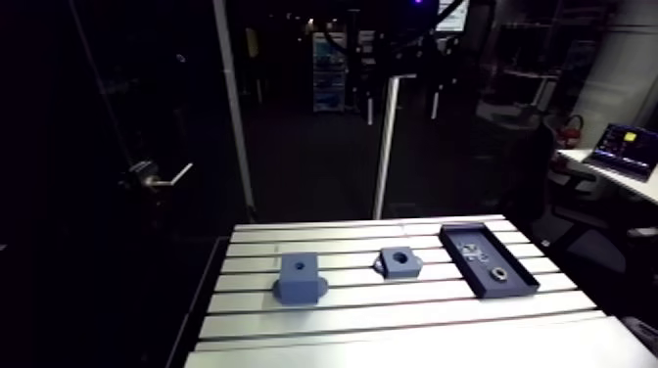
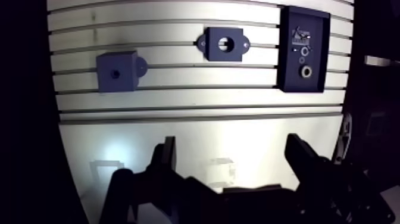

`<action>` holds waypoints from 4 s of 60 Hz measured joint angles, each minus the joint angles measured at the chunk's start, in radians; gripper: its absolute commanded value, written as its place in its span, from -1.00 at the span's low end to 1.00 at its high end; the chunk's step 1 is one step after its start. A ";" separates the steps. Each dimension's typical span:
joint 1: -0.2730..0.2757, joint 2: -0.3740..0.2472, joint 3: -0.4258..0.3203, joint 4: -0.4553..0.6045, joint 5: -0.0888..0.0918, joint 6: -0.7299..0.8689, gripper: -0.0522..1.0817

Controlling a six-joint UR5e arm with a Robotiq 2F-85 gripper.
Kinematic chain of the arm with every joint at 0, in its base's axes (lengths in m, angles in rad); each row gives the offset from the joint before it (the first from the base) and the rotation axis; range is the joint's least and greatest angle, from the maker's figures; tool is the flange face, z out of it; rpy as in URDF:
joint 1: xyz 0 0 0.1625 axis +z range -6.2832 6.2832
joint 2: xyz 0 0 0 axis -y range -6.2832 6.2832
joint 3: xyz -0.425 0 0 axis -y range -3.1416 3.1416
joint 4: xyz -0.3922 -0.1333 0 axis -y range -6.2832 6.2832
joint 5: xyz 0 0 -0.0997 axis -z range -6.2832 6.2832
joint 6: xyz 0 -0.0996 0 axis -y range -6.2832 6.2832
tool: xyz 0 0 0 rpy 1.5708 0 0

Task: Pick up the bearing and press it into the housing until flush.

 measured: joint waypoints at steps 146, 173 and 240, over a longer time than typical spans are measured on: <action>-0.474 0.268 0.313 -0.537 -0.002 -0.472 -0.70; -0.509 0.321 0.335 -0.583 0.003 -0.498 -0.45; -0.512 0.372 0.398 -0.698 0.013 -0.507 -0.21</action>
